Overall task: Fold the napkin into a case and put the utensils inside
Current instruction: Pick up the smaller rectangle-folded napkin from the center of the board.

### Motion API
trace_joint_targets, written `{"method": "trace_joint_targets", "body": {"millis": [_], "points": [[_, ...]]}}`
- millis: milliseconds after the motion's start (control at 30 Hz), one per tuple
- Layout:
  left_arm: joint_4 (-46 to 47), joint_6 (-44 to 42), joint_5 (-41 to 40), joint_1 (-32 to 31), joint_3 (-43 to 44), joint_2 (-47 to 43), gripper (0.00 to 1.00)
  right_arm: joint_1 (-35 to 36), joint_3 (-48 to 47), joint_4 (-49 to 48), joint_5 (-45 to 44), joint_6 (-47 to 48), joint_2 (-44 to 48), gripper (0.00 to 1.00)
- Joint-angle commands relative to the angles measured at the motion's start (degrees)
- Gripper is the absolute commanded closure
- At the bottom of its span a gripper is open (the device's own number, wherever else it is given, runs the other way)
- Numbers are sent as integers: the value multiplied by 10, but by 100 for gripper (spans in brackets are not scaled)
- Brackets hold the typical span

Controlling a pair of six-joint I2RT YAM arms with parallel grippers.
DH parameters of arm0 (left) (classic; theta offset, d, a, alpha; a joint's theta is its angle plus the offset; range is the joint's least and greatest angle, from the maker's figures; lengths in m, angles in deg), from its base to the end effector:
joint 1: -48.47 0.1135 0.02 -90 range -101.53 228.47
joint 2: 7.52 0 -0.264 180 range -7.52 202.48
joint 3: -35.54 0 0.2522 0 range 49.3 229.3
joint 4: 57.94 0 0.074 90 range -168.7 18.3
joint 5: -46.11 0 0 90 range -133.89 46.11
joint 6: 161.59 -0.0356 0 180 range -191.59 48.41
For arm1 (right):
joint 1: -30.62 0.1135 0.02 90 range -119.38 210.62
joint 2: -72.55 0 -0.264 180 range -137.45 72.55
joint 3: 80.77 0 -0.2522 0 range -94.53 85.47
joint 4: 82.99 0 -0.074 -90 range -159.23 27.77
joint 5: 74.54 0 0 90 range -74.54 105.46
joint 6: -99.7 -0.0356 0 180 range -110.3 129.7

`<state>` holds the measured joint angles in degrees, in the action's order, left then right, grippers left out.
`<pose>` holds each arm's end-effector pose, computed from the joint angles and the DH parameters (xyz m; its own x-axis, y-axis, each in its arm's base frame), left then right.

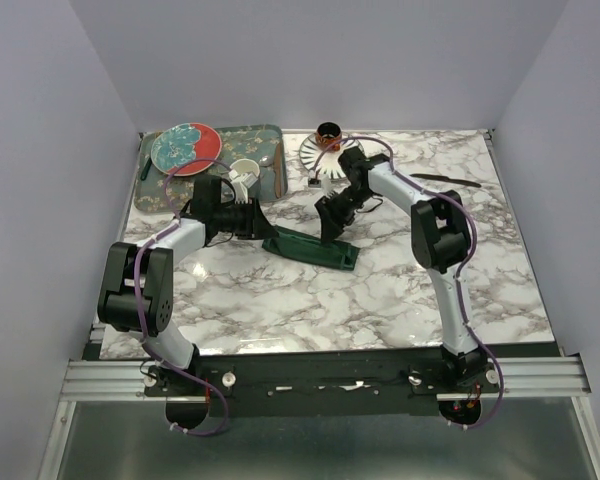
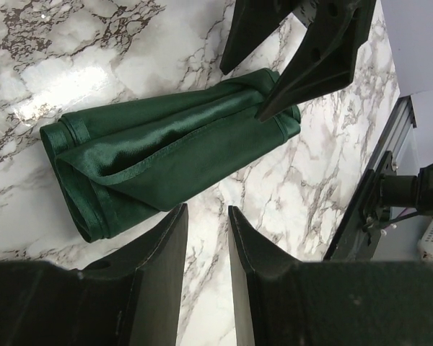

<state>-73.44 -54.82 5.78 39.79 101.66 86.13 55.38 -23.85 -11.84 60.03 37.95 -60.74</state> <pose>0.3235 -0.0768 0.1942 -0.8330 -0.0617 -0.5498 0.4263 0.5618 -0.7090 0.4110 0.2171 0.1627 -0.6043 -0.6500 -0.4607 -0.7721 0.3350 0.5401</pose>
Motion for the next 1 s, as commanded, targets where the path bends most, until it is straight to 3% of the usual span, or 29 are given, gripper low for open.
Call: {"method": "trace_joint_targets", "body": {"millis": [0, 367, 967], "points": [[13, 1, 19, 1, -2, -17, 61, 8, -37, 65, -5, 36, -44, 33], [15, 10, 17, 1, -6, -15, 62, 13, -29, 71, -12, 44, -46, 38], [39, 25, 1, 2, -11, -13, 61, 52, 63, -22, -156, 14, 5, 38]]}}
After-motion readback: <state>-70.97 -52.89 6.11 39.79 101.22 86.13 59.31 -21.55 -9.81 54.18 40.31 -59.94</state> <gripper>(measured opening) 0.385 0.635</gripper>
